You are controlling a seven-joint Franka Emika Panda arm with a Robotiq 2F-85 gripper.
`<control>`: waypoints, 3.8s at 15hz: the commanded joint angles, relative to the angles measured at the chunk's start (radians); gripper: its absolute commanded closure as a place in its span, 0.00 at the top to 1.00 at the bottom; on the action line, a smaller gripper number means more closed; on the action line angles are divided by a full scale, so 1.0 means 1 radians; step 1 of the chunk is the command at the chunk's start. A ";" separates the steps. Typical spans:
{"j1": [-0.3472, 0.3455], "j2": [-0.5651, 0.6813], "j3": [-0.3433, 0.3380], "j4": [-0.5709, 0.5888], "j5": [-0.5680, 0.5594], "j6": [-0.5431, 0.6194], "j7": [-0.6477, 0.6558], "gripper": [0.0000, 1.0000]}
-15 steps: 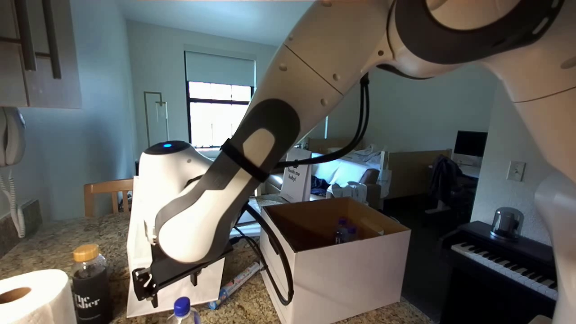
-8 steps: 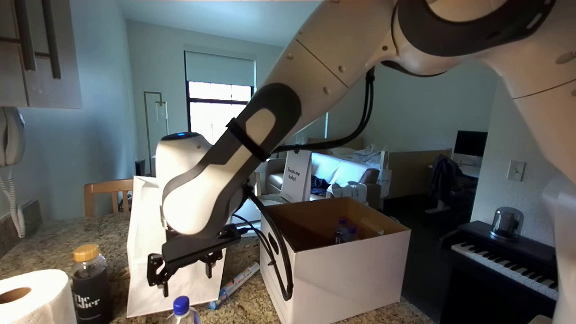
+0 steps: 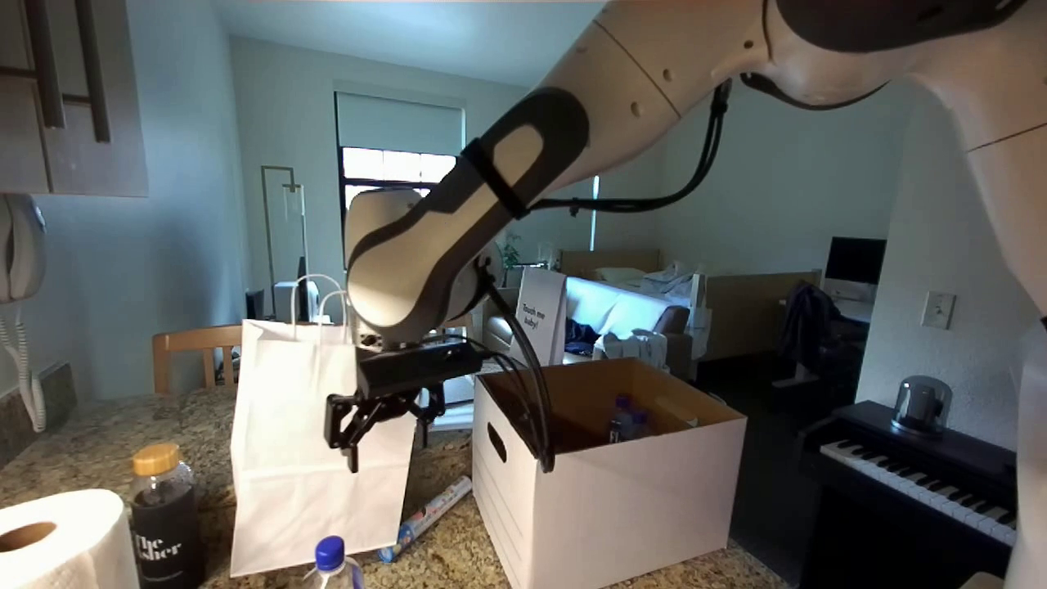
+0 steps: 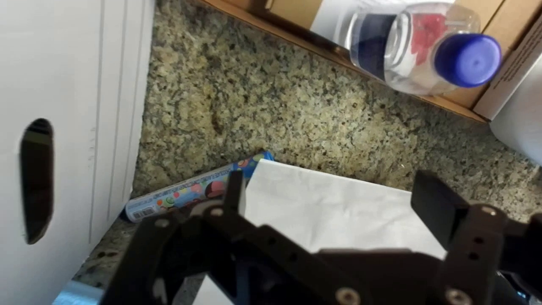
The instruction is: Pick up the bottle from the box and put them on the counter
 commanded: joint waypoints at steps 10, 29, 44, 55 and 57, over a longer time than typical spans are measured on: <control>-0.387 -0.446 -0.036 -0.196 0.017 -0.229 -0.287 1.00; -0.545 -0.228 -0.166 -0.084 0.032 -0.279 0.062 1.00; -0.530 -0.288 -0.139 -0.293 0.491 -0.082 0.428 1.00; -0.499 -0.269 -0.106 -0.237 0.506 0.001 0.420 1.00; -0.530 -0.252 -0.132 -0.204 0.534 0.025 0.431 1.00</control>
